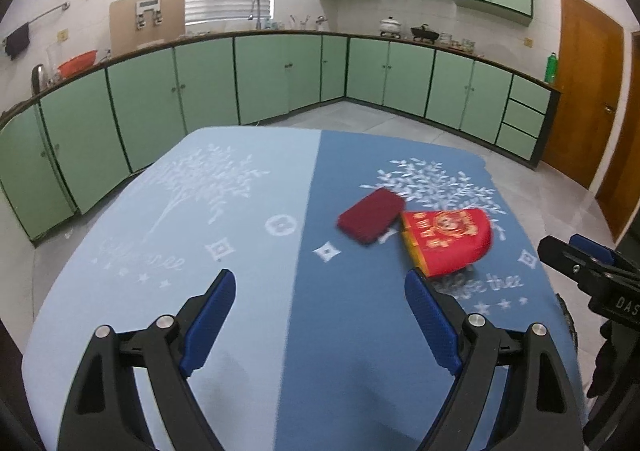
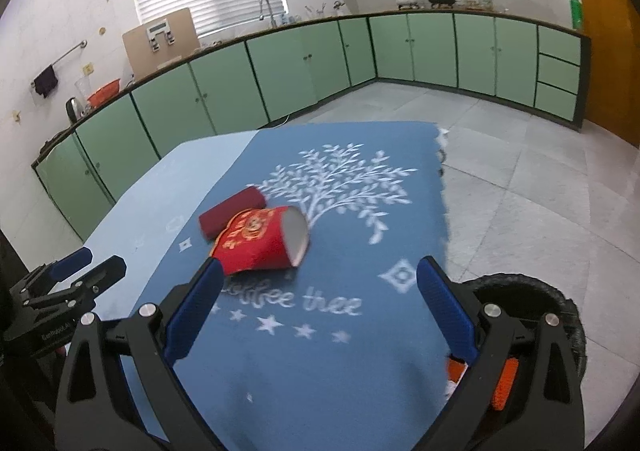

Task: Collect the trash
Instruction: 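Move both grippers back to the red cup and dark red sponge, then grasp the red paper cup with the right gripper while the left grasps the dark red sponge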

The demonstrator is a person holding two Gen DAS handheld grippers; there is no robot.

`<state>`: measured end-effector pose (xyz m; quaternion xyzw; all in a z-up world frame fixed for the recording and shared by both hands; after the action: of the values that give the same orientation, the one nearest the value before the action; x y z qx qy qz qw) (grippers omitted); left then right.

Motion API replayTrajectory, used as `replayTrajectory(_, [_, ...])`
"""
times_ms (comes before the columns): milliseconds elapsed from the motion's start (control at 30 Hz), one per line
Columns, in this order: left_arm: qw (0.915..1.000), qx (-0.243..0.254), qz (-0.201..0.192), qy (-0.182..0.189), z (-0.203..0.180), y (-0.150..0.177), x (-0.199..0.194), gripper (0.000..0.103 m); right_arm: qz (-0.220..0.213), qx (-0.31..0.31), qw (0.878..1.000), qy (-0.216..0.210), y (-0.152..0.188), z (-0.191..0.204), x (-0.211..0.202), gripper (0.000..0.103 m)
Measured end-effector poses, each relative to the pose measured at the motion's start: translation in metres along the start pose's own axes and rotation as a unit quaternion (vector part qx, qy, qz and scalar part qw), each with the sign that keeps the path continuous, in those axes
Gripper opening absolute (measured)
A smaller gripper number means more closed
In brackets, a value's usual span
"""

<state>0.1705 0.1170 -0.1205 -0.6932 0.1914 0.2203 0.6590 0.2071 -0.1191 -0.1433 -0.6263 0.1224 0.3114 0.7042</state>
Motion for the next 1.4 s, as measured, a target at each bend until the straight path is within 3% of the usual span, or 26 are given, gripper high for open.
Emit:
replayTrajectory(467, [0.9994,-0.021,0.018,-0.019,0.04,0.008,0.017,0.085,0.038,-0.024,0.999,-0.01,0.002,0.048,0.057,0.094])
replayTrajectory(1067, [0.9985,-0.042,0.033,-0.013,0.055,0.009,0.034,0.085,0.098,-0.02,0.995,0.017,0.002,0.056,0.095,0.094])
replayTrajectory(1133, [0.9985,-0.042,0.034,-0.012,0.054,0.009,0.035,0.085,0.104,-0.018,0.994,0.012,0.002,0.056,0.097,0.089])
replayTrajectory(1167, [0.9984,-0.042,0.035,-0.011,0.053,0.009,0.036,0.085,0.106,-0.016,0.994,0.008,0.002,0.055,0.098,0.08])
replayTrajectory(1400, [0.9985,-0.039,0.039,-0.005,0.047,0.006,0.042,0.085,0.105,-0.008,0.994,-0.006,0.001,0.05,0.095,0.075])
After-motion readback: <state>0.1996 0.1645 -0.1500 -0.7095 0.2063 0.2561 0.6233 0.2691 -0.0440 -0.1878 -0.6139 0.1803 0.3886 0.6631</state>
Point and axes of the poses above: each gripper's, at about its wrist camera, not at the fingertips, and x roughly the way its jaws point, z to its left, y to its underside, the point moved 1 cm from there along x, roughly the way its jaws point, and after that the axes turned 5 degrees about -z, right-handed, at the moved point
